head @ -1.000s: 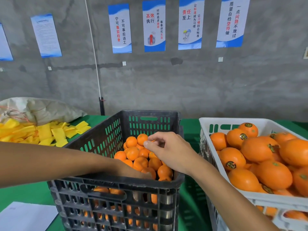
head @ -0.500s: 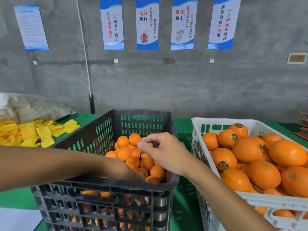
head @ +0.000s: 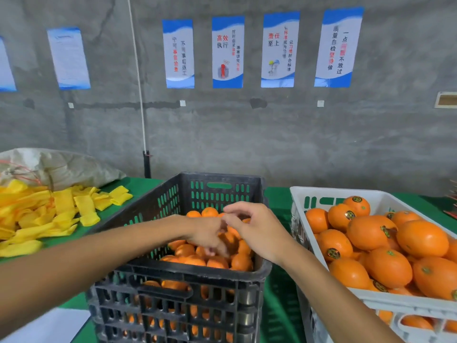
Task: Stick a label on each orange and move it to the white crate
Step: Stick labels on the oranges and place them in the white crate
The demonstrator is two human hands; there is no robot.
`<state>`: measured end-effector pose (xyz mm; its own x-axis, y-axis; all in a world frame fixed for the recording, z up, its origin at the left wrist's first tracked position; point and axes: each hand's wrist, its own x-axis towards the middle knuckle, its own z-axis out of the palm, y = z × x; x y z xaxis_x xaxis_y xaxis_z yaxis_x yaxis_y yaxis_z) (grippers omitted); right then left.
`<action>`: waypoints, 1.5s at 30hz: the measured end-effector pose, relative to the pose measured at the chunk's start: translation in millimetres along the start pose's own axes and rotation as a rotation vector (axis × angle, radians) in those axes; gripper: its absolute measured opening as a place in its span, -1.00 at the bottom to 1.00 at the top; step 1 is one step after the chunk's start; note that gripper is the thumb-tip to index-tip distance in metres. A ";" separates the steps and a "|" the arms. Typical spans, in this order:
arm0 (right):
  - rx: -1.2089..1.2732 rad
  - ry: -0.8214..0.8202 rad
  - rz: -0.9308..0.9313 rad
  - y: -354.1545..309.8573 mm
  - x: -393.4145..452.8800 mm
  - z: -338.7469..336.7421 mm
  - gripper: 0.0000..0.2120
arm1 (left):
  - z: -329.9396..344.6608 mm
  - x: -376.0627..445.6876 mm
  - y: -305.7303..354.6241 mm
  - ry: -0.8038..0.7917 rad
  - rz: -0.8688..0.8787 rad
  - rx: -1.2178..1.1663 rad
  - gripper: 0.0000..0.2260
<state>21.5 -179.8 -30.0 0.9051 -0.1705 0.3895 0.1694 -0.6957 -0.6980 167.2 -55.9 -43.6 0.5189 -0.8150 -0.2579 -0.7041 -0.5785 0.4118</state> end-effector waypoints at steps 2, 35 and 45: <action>-0.036 0.058 -0.017 -2.1 -2.8 -1.9 -0.65 | -16.5 -15.0 13.5 0.302 0.155 -0.168 -0.49; 0.213 0.185 0.251 97.6 -285.0 43.9 -0.70 | 309.5 -92.7 77.2 0.531 0.410 -0.617 -0.43; -0.591 -0.110 0.307 115.7 -289.3 -20.3 -0.78 | 307.0 -96.1 61.8 0.612 0.360 -0.453 -0.46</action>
<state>-228.7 -225.1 -211.3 0.9180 -0.3708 0.1405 -0.3151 -0.8973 -0.3092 -75.0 -23.2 -261.8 0.5629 -0.7104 0.4225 -0.6822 -0.1109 0.7227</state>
